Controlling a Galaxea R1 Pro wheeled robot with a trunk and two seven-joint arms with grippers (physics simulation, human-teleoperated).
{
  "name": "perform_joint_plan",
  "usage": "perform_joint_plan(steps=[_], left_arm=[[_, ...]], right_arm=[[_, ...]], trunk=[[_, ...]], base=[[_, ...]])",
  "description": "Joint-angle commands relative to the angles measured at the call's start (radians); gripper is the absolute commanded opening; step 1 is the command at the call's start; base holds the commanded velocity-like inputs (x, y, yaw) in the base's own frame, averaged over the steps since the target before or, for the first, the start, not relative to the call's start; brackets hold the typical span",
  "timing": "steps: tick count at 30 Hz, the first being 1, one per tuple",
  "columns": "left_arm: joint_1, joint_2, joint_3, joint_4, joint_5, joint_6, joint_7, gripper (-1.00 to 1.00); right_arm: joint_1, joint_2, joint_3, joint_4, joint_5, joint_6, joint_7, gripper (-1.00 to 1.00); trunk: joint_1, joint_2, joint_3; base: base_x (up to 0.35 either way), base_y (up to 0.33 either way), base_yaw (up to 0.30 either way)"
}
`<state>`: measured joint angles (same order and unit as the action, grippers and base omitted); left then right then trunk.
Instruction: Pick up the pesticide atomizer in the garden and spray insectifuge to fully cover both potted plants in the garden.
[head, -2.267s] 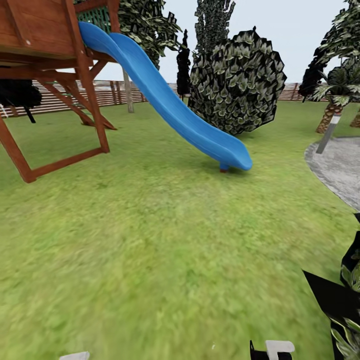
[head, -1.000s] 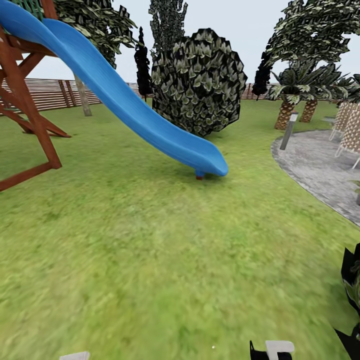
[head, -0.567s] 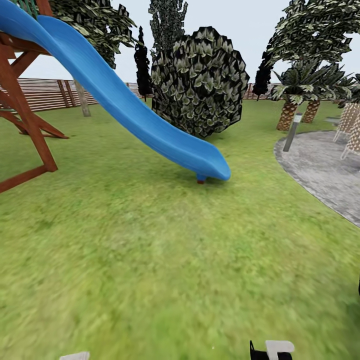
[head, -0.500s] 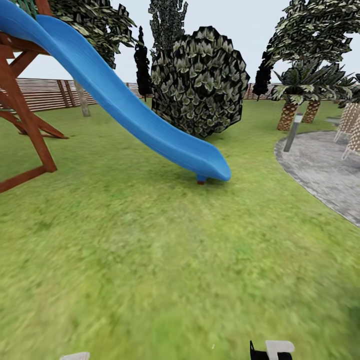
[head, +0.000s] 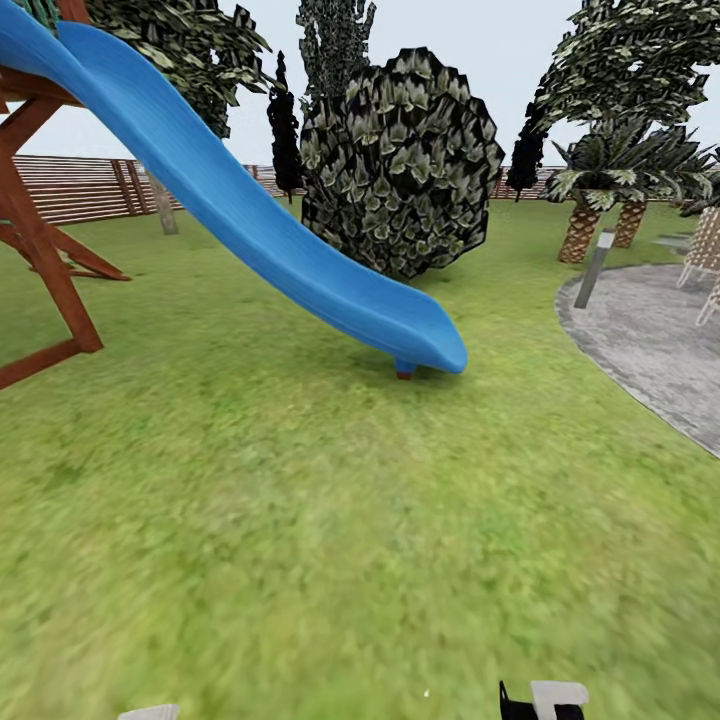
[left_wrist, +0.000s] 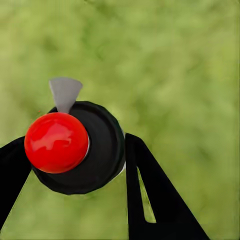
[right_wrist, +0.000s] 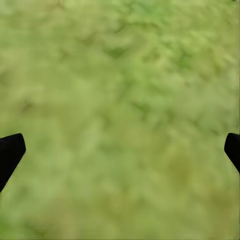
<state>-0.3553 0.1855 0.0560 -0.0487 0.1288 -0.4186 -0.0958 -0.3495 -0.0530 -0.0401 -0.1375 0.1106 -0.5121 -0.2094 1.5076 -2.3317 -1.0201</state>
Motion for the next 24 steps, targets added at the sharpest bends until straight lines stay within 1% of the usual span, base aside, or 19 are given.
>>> perform_joint_plan(steps=[1,5,24], left_arm=[[-0.001,0.0,0.005,0.001,0.009,-0.002,-0.01,-1.0],[0.0,0.0,0.005,0.001,0.009,-0.002,-0.01,-1.0],[-0.001,0.0,0.005,0.001,0.009,-0.002,-0.01,-1.0]], right_arm=[[0.0,0.001,-0.004,0.001,0.011,-0.002,-0.005,1.0],[-0.001,0.001,-0.003,0.001,0.011,-0.002,-0.005,1.0],[-0.001,0.001,-0.003,0.001,0.011,-0.002,-0.005,1.0]], trunk=[[0.0,0.0,-0.001],[0.0,0.0,-0.001],[0.0,0.0,-0.001]], base=[[0.336,0.0,-0.077],[0.336,0.0,-0.22],[0.336,0.0,-0.278]])
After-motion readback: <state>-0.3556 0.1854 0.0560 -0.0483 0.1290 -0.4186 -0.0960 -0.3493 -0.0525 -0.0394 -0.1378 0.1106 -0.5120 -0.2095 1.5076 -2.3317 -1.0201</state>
